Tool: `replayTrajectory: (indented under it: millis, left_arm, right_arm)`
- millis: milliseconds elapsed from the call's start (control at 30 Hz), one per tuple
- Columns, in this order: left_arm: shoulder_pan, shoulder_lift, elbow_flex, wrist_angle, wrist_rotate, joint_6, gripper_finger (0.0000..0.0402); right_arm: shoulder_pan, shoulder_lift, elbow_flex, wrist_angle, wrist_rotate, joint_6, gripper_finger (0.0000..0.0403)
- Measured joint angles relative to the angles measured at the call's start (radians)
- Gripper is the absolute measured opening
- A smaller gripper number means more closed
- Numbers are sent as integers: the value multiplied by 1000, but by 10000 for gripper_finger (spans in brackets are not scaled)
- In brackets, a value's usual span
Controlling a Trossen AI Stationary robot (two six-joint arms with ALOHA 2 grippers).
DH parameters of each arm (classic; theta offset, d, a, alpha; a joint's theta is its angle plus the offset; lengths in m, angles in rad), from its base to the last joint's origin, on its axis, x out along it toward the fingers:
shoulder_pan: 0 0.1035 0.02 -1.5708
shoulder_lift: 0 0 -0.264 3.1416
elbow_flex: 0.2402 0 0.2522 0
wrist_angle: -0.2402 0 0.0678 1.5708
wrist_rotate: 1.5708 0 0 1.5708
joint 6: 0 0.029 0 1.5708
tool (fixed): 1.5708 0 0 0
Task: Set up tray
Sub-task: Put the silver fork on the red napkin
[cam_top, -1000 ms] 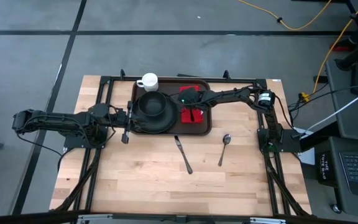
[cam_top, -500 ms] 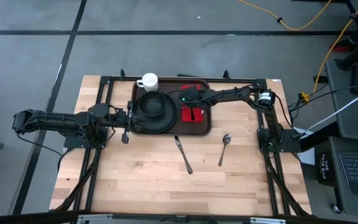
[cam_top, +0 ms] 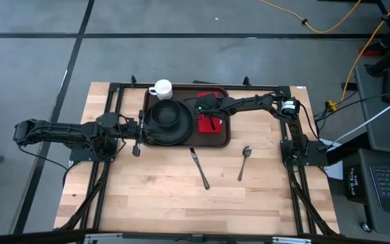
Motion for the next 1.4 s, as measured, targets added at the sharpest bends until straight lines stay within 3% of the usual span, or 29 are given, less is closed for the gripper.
replayTrajectory:
  millis: [167, 467, 733, 1000, 1233, 1400]
  left_arm:
    - [0, 0, 0, 0, 0, 0, 47]
    - [0, 0, 0, 0, 0, 0, 44]
    - [0, 0, 0, 0, 0, 0, 45]
    - [0, 0, 0, 0, 0, 0, 46]
    - [0, 0, 0, 0, 0, 0, 45]
    - [0, 0, 0, 0, 0, 0, 44]
  right_arm:
    - [0, -1, 0, 0, 0, 0, 17]
    - [0, -1, 0, 0, 0, 29, 46]
    - [0, -29, 0, -2, 0, 28, 15]
    - [-1, -52, 1, -29, 10, 103, 36]
    - [-1, -52, 1, -46, 10, 108, 18]
    - [-2, -52, 1, -45, 10, 156, 26]
